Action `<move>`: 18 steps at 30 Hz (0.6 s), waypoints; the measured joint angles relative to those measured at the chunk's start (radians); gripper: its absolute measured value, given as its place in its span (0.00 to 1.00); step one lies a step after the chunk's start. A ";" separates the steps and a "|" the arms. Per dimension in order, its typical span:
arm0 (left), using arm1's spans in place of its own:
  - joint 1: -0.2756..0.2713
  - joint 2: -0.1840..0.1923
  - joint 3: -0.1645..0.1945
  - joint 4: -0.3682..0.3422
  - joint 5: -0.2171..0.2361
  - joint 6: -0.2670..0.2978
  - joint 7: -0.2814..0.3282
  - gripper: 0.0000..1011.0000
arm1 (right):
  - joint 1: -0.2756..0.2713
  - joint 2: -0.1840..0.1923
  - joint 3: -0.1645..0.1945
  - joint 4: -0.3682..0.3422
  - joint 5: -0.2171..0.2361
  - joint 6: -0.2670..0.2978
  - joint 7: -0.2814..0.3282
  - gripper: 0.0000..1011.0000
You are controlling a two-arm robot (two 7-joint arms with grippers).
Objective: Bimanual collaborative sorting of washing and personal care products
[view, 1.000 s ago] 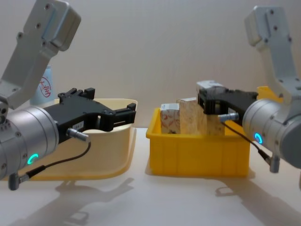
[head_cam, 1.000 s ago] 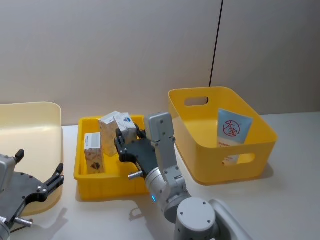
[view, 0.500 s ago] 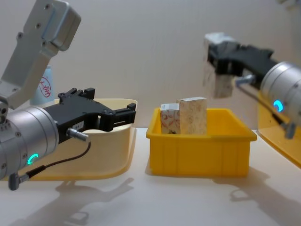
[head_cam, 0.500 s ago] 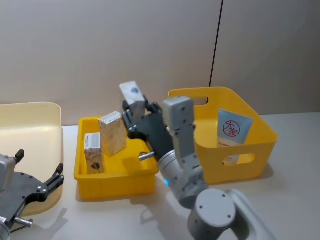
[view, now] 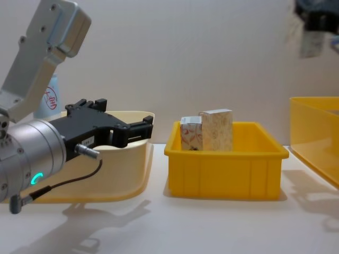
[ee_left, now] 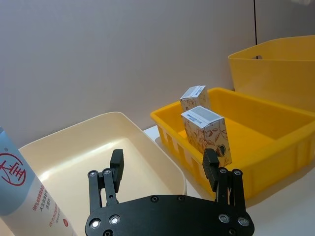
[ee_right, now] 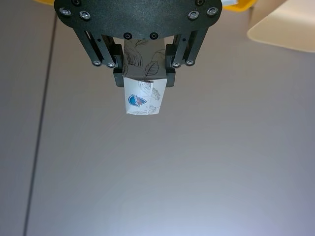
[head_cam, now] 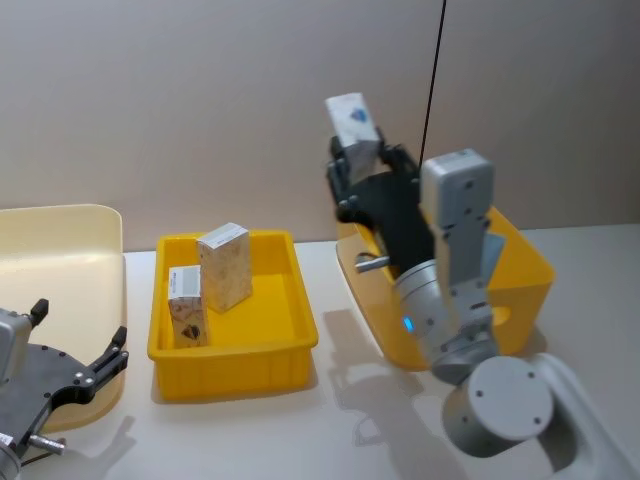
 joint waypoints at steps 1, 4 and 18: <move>0.000 0.000 0.000 0.000 0.000 0.000 0.000 0.99 | -0.005 0.005 0.012 -0.013 -0.005 -0.001 -0.008 0.44; 0.000 0.000 0.000 0.000 0.000 0.000 0.000 0.99 | -0.015 0.015 0.037 -0.039 -0.018 -0.001 -0.025 0.44; 0.000 0.000 0.000 0.000 0.000 0.000 0.000 0.99 | -0.062 0.042 0.143 -0.121 -0.077 0.042 -0.106 0.44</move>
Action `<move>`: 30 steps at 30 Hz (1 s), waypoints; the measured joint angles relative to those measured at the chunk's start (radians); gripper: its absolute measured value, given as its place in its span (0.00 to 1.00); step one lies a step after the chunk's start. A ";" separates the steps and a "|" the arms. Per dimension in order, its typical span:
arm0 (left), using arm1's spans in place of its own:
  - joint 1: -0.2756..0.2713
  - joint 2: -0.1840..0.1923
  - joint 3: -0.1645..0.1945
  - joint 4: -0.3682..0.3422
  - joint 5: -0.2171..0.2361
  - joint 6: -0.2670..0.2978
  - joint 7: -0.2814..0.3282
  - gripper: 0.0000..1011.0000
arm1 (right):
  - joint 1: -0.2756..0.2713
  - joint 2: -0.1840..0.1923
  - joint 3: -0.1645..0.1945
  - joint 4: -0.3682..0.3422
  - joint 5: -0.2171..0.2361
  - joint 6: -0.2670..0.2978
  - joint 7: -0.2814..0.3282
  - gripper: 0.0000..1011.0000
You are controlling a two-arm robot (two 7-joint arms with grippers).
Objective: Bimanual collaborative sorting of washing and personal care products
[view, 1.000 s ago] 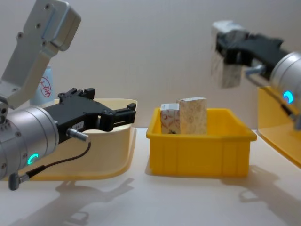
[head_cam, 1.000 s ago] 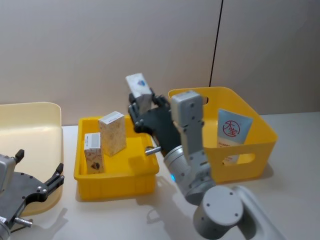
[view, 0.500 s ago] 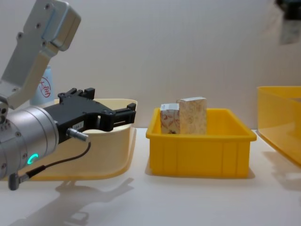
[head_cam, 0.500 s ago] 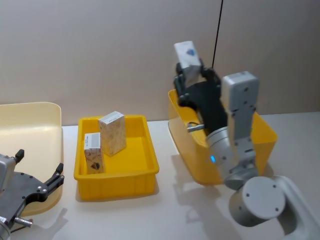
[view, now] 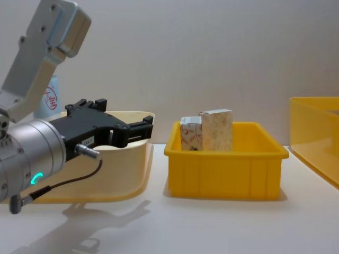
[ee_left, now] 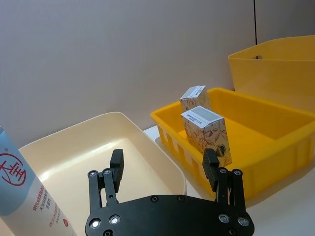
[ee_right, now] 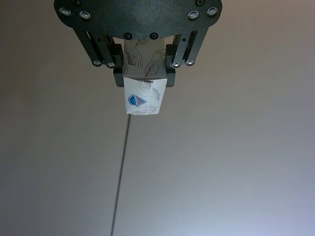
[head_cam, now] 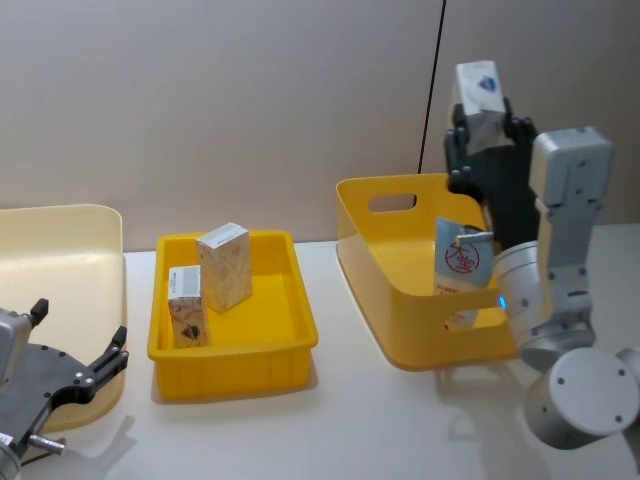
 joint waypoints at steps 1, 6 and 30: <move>0.000 0.000 0.000 0.000 0.000 0.000 0.000 0.99 | -0.006 0.002 0.010 -0.006 -0.005 0.009 -0.007 0.44; 0.000 0.000 0.000 0.000 0.000 0.000 0.000 0.99 | -0.021 0.004 0.041 -0.022 -0.015 0.042 -0.026 0.44; 0.000 0.000 0.000 0.000 0.000 0.000 0.000 0.99 | -0.049 -0.014 0.134 0.006 -0.018 0.197 -0.047 0.44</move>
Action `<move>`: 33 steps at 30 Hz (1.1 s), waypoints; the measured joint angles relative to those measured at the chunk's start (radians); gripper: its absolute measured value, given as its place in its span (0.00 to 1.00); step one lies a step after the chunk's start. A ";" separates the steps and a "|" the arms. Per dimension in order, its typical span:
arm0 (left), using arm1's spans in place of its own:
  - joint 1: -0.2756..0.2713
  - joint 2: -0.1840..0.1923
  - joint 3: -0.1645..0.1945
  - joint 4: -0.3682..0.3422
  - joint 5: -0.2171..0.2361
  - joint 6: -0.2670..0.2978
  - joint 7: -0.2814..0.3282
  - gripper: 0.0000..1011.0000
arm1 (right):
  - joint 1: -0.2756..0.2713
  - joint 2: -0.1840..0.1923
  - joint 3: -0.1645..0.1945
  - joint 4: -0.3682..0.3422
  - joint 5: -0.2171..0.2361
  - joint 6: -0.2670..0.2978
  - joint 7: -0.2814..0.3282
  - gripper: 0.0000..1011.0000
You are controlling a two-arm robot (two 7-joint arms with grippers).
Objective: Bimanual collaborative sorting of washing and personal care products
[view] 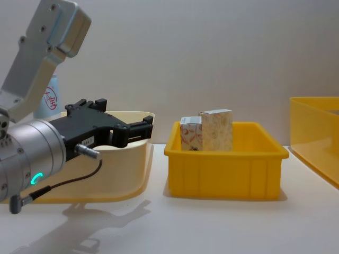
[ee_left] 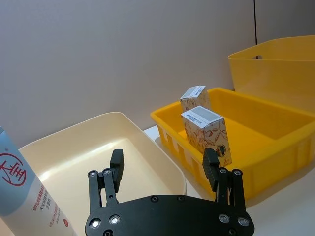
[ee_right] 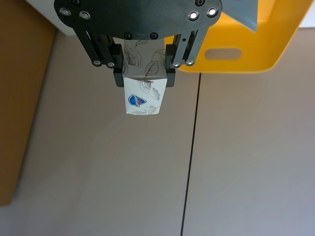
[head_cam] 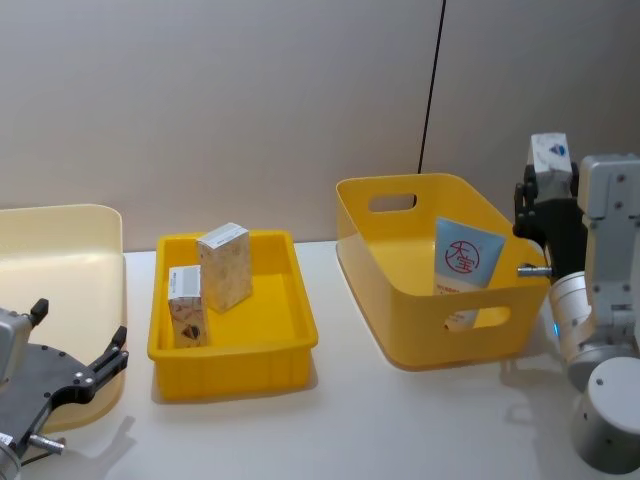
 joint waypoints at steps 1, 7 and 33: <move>0.000 0.000 0.000 0.000 0.000 0.000 0.000 0.99 | 0.001 -0.002 0.003 0.008 0.003 0.007 0.002 0.44; 0.000 0.000 0.000 0.000 0.000 0.000 0.000 0.99 | 0.006 -0.012 0.012 0.042 0.012 0.037 0.011 0.44; 0.000 0.000 0.000 0.000 0.000 0.000 0.000 0.99 | 0.057 -0.017 -0.019 0.165 0.007 0.009 0.092 0.44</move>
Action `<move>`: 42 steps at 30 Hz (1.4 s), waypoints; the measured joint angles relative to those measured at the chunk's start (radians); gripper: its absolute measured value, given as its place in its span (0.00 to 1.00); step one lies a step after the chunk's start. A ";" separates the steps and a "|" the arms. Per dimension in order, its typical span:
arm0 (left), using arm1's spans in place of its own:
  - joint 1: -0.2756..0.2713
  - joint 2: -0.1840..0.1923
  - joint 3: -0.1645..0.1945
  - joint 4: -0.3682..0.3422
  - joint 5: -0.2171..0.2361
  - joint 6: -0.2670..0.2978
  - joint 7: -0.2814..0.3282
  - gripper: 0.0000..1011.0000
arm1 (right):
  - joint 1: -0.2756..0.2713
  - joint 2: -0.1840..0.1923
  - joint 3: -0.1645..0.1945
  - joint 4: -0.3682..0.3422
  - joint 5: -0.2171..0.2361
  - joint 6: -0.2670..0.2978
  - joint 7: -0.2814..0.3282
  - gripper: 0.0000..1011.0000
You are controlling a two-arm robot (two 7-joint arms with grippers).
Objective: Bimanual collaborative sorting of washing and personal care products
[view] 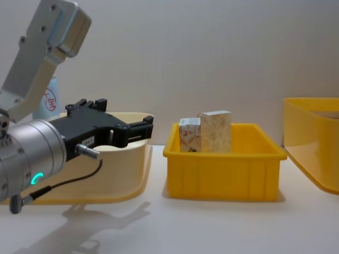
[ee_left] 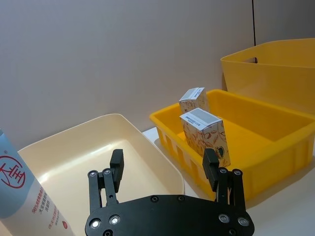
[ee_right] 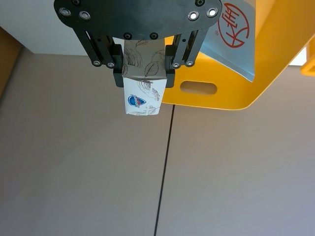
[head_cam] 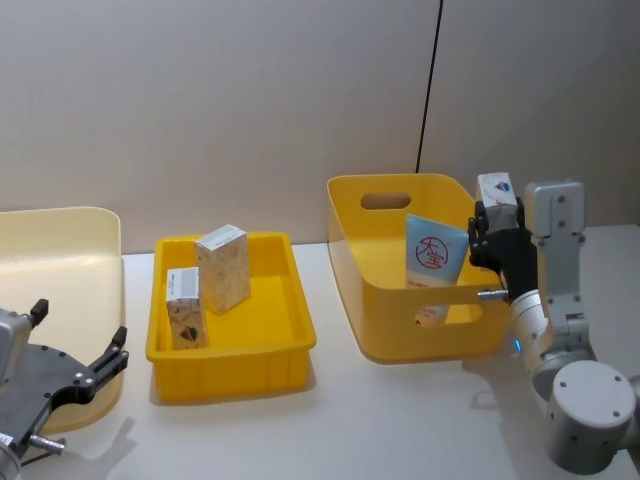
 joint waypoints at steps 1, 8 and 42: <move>0.000 0.000 0.000 0.000 0.000 0.000 0.000 0.99 | 0.002 0.000 -0.001 0.003 -0.002 0.000 0.003 0.44; 0.000 0.000 0.000 0.000 0.000 0.000 0.000 0.99 | 0.005 -0.007 -0.001 0.007 -0.005 0.012 0.011 0.44; 0.000 0.000 0.000 0.000 0.000 0.000 0.000 0.99 | -0.003 -0.030 0.004 0.023 -0.009 0.064 0.027 0.99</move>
